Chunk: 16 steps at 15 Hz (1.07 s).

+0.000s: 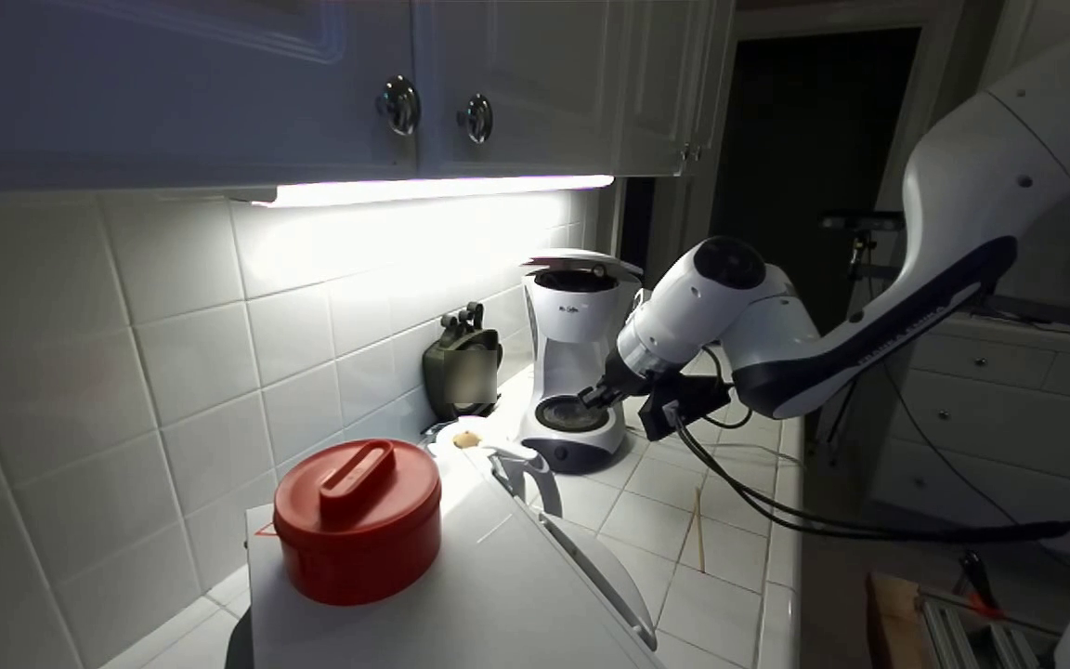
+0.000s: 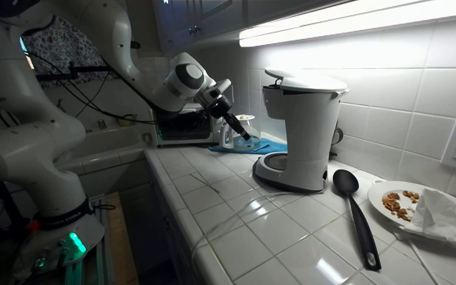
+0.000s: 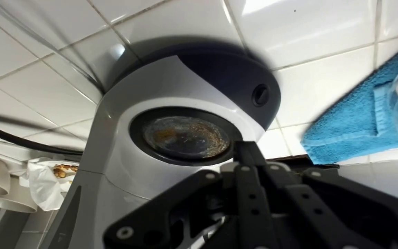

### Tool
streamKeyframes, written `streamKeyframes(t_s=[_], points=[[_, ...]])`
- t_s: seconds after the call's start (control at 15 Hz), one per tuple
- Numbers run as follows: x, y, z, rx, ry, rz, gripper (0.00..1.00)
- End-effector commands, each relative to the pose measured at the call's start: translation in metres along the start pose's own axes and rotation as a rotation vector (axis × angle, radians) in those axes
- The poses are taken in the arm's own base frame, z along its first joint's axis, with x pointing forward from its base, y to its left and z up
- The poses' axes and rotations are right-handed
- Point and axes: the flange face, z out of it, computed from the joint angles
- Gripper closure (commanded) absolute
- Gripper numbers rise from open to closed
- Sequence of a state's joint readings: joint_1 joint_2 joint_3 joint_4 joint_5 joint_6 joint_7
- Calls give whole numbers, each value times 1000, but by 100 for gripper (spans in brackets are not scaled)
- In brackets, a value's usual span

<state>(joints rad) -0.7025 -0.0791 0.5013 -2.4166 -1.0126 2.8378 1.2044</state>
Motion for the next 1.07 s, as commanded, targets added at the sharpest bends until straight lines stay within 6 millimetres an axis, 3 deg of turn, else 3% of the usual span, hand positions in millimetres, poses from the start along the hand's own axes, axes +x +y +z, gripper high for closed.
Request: streamKeyframes(t_s=[0.0, 1.0], points=[[2, -4, 17, 60, 9, 6, 95], [-10, -9, 66, 188, -2, -59, 97]])
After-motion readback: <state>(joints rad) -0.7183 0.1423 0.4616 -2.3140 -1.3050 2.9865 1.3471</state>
